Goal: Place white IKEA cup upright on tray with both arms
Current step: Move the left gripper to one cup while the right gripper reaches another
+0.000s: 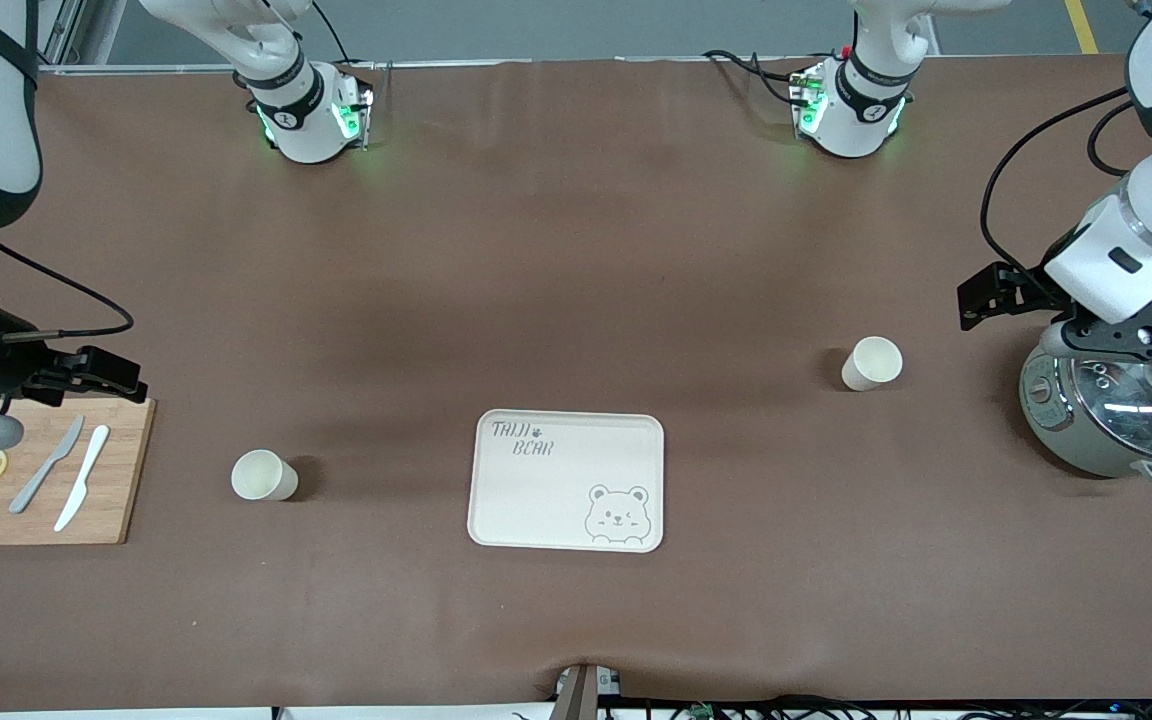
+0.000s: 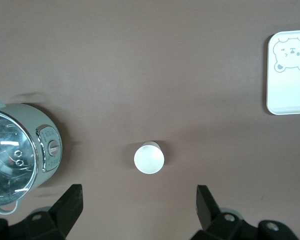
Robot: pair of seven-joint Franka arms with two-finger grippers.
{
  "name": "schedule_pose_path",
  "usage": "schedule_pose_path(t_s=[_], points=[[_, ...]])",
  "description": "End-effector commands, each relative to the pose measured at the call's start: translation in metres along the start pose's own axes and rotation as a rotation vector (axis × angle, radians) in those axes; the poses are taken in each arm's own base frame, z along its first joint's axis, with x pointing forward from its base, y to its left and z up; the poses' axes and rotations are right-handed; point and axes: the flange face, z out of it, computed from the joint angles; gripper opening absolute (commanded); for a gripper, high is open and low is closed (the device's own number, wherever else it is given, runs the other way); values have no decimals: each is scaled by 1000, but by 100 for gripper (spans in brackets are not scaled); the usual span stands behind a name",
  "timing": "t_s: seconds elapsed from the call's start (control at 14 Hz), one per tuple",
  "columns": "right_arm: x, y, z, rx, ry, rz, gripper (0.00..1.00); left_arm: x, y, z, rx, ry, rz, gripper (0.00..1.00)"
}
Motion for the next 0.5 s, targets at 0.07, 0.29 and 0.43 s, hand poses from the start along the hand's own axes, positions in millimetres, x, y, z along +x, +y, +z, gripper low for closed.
schedule_pose_path(t_s=[0.07, 0.29, 0.43], points=[[-3, -3, -8, -15, 2, 13, 100, 4, -1, -3, 20, 11, 11, 100], [-3, -3, -8, -15, 2, 13, 100, 3, 9, -4, 60, 15, 49, 100], [-3, -3, -8, -15, 2, 13, 100, 1, 17, 0, 55, 6, 58, 100]])
